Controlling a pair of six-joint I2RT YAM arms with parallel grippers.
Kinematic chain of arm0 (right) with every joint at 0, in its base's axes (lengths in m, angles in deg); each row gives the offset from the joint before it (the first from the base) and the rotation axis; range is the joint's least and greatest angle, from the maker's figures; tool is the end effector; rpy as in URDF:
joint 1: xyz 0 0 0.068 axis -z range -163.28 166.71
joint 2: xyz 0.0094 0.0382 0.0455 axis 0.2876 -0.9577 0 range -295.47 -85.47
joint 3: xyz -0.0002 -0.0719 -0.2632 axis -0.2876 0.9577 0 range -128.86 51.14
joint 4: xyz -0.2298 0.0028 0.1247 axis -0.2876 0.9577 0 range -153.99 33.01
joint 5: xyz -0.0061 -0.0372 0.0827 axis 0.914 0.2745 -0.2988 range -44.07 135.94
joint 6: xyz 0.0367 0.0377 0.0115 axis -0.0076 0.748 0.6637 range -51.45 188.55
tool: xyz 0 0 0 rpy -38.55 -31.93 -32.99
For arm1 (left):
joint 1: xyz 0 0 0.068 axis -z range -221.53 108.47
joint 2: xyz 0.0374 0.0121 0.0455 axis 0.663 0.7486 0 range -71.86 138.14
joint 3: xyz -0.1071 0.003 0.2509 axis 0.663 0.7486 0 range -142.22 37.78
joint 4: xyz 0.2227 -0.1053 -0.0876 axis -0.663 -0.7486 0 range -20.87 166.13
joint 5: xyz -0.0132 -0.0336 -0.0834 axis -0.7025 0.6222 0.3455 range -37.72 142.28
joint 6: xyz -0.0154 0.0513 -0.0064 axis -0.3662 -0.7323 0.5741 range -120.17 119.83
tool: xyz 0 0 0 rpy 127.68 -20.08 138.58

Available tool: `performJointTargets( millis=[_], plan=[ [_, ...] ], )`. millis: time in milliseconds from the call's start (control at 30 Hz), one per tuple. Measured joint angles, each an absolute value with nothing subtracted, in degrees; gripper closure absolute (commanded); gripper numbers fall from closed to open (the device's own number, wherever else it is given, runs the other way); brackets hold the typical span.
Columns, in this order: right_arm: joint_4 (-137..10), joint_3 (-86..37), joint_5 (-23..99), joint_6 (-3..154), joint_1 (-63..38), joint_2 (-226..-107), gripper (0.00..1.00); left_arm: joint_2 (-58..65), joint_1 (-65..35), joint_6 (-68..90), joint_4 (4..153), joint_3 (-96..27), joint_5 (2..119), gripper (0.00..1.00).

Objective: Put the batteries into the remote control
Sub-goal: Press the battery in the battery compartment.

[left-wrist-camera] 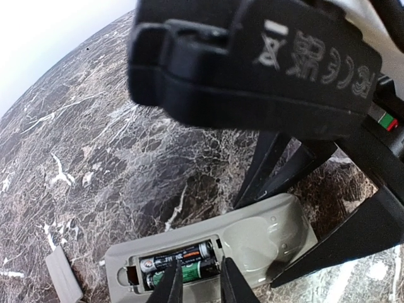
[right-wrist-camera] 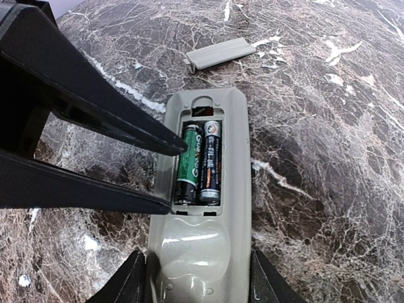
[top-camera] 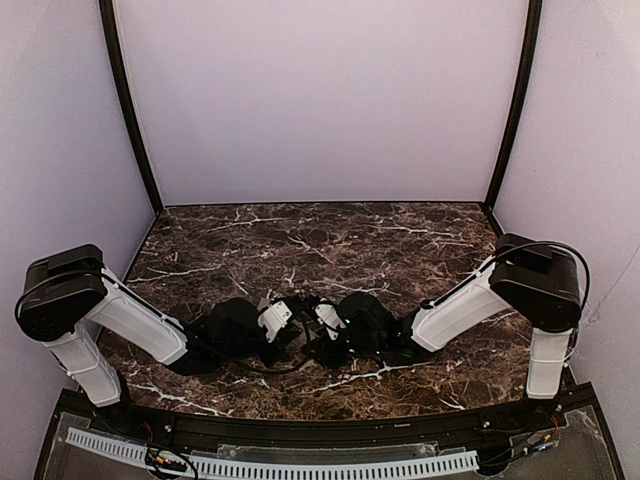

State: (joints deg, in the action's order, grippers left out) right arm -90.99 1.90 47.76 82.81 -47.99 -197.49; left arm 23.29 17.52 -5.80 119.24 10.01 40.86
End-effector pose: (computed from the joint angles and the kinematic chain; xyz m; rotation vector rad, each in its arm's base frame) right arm 0.1605 0.3370 0.1038 -0.9605 2.0832 0.7183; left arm 0.1565 -0.2472 0.1285 0.9626 1.7623 -0.4028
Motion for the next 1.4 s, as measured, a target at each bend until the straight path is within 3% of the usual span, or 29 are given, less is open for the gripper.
performJointTargets(
  millis=[933,1400],
  plan=[
    [-90.99,1.12,47.98,82.90,-48.08,-198.13,0.86,26.61,17.63,-5.93,119.15,7.89,38.92,0.92],
    [-90.99,1.12,48.13,83.05,-48.08,-198.13,1.00,26.72,17.89,-4.67,118.72,8.00,38.39,0.95]
  ],
)
